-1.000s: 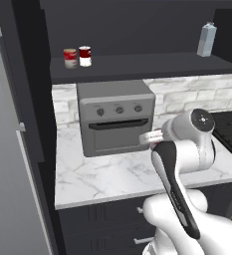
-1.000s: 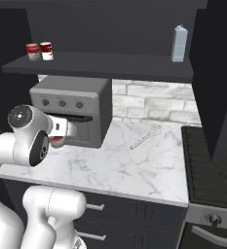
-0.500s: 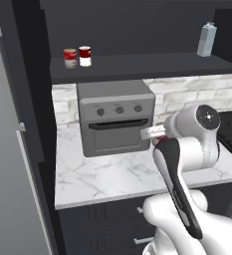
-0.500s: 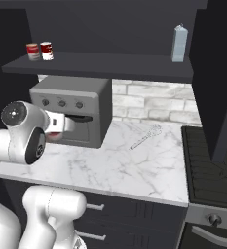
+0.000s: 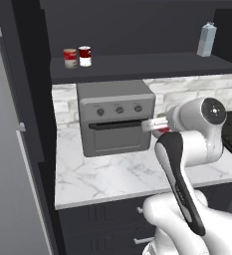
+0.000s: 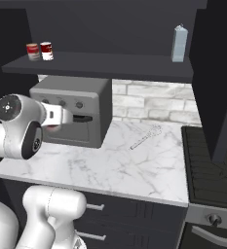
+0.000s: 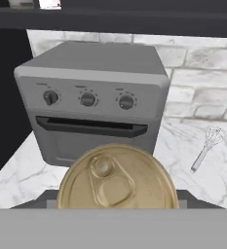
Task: Pick the cans from the counter and place them in their designated side in the cabinet.
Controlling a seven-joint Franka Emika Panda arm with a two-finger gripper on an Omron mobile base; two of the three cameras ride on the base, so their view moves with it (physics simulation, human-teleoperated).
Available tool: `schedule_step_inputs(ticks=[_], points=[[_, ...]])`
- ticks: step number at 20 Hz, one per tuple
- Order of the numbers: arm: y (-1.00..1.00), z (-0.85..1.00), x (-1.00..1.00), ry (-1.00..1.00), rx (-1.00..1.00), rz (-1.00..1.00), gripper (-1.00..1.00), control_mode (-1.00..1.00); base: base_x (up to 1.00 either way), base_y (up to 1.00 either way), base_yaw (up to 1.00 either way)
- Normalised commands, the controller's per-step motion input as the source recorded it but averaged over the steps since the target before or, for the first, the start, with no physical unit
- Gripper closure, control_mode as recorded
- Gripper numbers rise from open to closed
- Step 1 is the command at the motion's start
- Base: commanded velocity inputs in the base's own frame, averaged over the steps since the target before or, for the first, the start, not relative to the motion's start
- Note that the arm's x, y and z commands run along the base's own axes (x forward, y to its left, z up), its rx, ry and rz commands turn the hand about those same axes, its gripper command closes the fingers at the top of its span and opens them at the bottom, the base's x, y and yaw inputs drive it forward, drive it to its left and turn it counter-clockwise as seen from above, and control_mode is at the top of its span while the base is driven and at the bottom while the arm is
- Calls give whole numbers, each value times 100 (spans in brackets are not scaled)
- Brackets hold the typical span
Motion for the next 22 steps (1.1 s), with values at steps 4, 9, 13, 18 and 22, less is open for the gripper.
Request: schedule_step_inputs(ticks=[4, 9, 13, 18, 22], points=[[0, 30, -6, -9, 0, 0, 100, -100, 0, 0, 0], [0, 28, -4, -7, 0, 0, 100, -100, 0, 0, 0], [0, 27, 0, -5, 0, 0, 100, -100, 0, 0, 0], [0, 27, 0, -4, 0, 0, 100, -100, 0, 0, 0], [0, 26, 0, -4, 0, 1, 100, -100, 0, 0, 0]])
